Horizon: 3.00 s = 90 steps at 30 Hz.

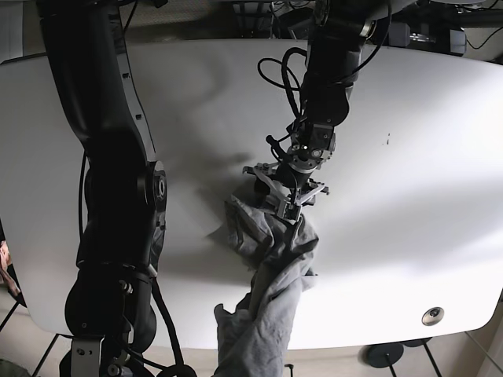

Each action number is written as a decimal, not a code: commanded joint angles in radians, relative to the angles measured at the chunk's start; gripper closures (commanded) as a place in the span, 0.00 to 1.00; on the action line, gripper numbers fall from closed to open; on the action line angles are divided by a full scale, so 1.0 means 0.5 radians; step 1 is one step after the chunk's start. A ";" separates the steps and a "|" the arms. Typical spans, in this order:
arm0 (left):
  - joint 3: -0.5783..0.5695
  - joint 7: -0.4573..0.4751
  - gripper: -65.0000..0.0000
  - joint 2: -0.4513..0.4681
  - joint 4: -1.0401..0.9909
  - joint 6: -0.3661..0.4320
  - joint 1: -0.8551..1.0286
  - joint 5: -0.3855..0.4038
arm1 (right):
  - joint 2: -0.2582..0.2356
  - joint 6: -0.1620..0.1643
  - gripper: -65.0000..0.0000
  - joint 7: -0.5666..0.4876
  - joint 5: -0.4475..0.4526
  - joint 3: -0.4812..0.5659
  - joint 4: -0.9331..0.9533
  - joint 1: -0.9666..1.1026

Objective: Fold the T-shirt properly
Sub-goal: 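Lift the grey shirt high with both grippers to shake it out, then lay the grey shirt flat across the table with both grippers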

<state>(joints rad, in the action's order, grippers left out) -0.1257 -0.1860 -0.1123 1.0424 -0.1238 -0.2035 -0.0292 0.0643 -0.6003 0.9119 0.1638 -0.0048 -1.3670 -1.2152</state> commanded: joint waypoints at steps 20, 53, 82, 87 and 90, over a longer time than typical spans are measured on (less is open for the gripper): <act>0.468 -0.593 1.00 0.355 1.084 -0.027 -0.055 0.023 | -0.213 0.036 0.97 -0.291 0.008 -0.139 0.173 -0.069; 1.207 -1.121 1.00 0.996 1.022 -0.813 -0.785 0.020 | -0.369 0.192 0.97 -0.135 0.107 -0.719 -0.511 1.201; 2.159 -1.118 1.00 0.598 1.651 -1.149 0.967 0.008 | -0.222 0.011 0.97 -0.128 0.398 -1.152 -0.941 3.049; 2.131 -1.121 0.78 0.604 1.651 -1.149 0.979 0.005 | -0.225 -0.065 0.66 -0.128 0.398 -1.155 -0.987 3.079; 2.116 -1.124 0.51 0.598 1.651 -1.149 0.976 0.005 | -0.225 -0.065 0.21 -0.141 0.398 -1.155 -0.975 3.067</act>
<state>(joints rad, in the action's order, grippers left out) 0.9264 -0.7654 0.1692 1.8465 -0.7044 0.2852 -0.0288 -0.0391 -0.6296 0.8654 0.3454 -0.5774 -1.8381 0.3233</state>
